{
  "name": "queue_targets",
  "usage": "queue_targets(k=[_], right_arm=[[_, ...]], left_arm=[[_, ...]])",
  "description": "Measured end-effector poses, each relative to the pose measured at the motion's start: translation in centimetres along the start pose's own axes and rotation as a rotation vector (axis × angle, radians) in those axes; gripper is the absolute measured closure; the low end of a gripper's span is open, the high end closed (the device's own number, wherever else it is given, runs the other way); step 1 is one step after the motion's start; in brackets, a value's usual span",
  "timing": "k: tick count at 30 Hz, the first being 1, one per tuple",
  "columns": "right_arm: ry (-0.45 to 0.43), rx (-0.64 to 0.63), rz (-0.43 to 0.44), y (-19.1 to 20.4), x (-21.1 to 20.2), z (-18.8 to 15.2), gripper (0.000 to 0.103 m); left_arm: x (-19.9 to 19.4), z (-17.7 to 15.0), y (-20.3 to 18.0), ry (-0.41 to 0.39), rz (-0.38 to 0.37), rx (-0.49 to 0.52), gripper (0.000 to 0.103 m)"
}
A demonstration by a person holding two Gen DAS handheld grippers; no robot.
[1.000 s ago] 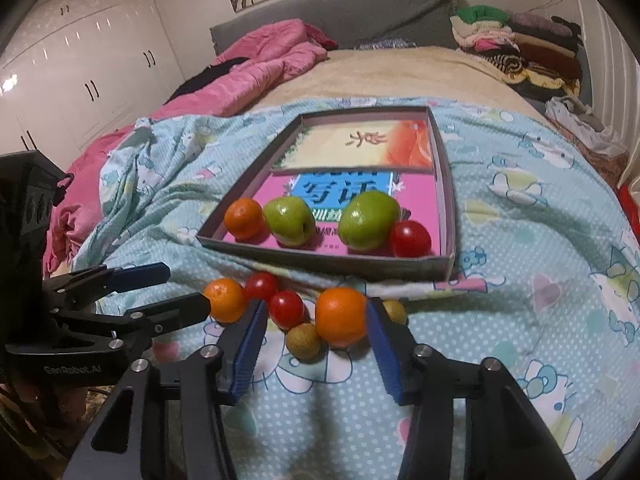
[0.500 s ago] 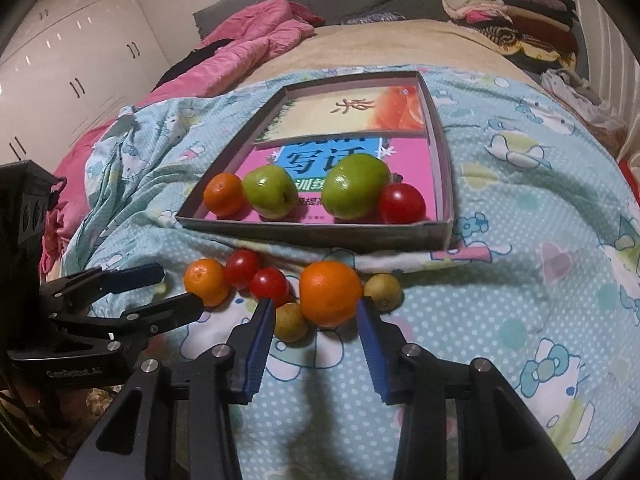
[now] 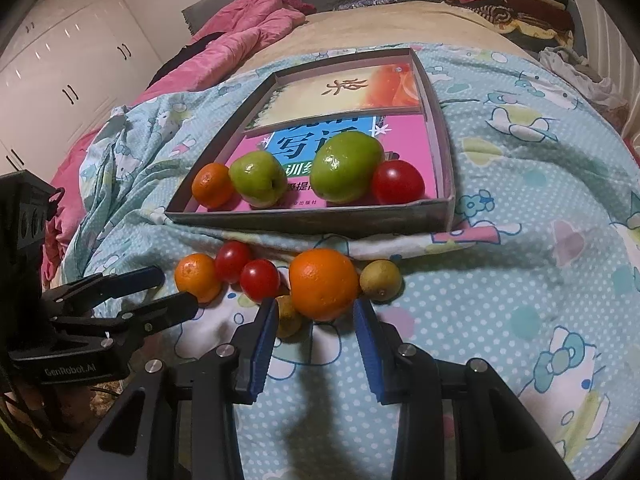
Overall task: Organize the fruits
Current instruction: 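Move both open tools down around two oranges in the fruit cluster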
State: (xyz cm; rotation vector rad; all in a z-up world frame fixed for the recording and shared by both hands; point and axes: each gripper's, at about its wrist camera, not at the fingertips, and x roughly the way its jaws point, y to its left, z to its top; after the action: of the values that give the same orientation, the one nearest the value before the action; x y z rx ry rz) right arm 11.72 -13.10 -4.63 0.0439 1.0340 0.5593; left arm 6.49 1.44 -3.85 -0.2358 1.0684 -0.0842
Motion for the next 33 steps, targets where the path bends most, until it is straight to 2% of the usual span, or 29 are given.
queue_targets(k=[11, 19, 27, 30, 33], right_arm=[[0.001, -0.004, 0.003, -0.1, 0.8, 0.4, 0.064], [-0.009, -0.051, -0.015, 0.3, 1.4, 0.9, 0.064], [-0.011, -0.085, -0.026, 0.8, 2.0, 1.2, 0.064], [-0.018, -0.101, -0.032, 0.9, 2.2, 1.4, 0.064], [-0.021, -0.109, -0.03, 0.9, 2.3, 1.5, 0.064]], left_arm=[[0.6, 0.2, -0.2, -0.003, -0.024, 0.014, 0.026], [0.8, 0.3, -0.2, -0.008, -0.031, 0.012, 0.035], [1.2, 0.4, -0.3, -0.009, -0.036, 0.019, 0.036], [1.3, 0.5, -0.4, -0.009, -0.035, 0.022, 0.045], [1.5, 0.7, -0.4, -0.006, -0.033, 0.022, 0.046]])
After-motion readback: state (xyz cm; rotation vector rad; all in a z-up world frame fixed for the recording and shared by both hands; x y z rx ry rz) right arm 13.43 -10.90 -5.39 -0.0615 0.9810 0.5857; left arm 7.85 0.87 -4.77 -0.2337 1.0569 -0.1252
